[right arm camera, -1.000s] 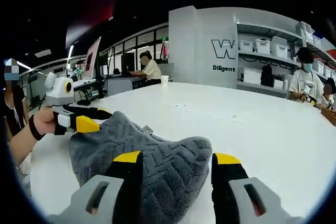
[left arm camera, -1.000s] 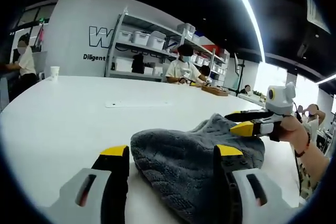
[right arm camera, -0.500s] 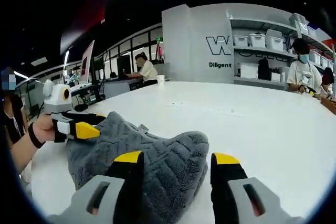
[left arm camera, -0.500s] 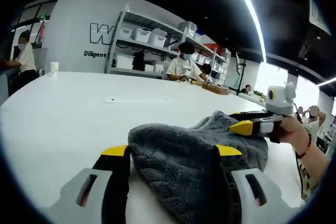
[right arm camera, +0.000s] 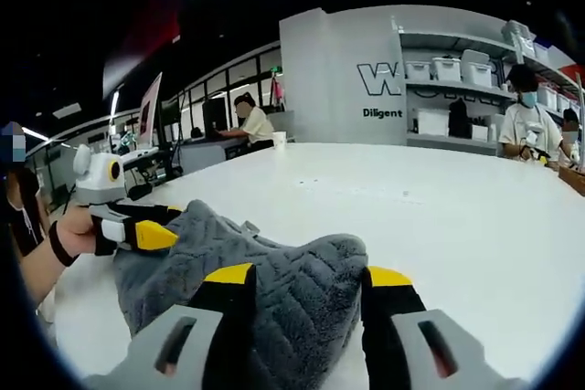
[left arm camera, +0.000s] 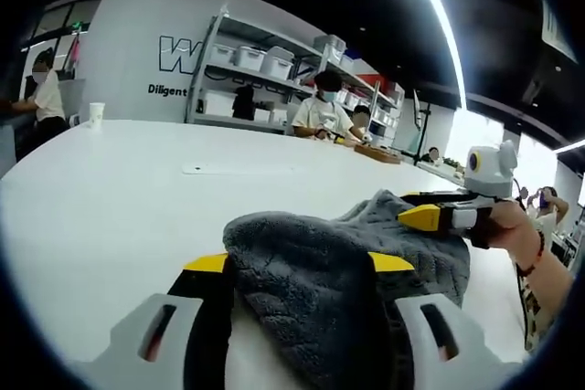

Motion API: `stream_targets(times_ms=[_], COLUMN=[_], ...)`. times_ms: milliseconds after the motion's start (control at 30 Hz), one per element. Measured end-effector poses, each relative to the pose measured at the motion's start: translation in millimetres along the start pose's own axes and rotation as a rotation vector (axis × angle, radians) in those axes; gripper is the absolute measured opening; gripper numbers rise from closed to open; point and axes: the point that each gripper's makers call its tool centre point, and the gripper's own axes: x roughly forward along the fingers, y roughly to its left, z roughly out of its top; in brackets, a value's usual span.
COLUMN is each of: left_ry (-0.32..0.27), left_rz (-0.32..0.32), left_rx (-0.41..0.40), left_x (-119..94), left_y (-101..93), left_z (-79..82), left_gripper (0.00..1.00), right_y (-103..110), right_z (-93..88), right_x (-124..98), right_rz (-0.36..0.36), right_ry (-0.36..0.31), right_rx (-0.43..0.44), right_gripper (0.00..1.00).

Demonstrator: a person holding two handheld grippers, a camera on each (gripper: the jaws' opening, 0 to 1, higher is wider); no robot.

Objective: Open the folded towel by lifting each exposed corner and separating the folded layers until the towel lies flat within the target outline without major curled edges

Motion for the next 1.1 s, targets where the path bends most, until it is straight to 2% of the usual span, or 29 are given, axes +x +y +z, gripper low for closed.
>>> stream_targets(times_ms=[433, 633, 767, 967, 1100], left_ry=[-0.007, -0.024, -0.026, -0.036, -0.041], left_rz=[0.017, 0.014, 0.019, 0.024, 0.023], left_rx=[-0.041, -0.063, -0.072, -0.062, -0.067], left_x=[-1.0, -2.5, -3.1, -5.8, -3.6], left_y=[2.6, 4.0, 4.7, 6.5, 10.0], left_z=[-4.3, -3.4, -3.7, -3.3, -1.4], left_gripper=[0.4, 0.35, 0.32, 0.19, 0.17], right_y=[-1.9, -4.3, -5.1, -5.4, -5.7], right_z=[-7.1, -7.8, -5.6, -3.4, -3.6], right_x=[2.0, 1.0, -0.5, -1.7, -1.0], right_rz=[-0.006, -0.011, -0.021, -0.028, -0.031], right_ry=[-0.002, -0.021, -0.029, -0.038, -0.046], right_rx=[0.074, 0.107, 0.106, 0.102, 0.108], right_gripper=[0.35, 0.26, 0.21, 0.16, 0.14])
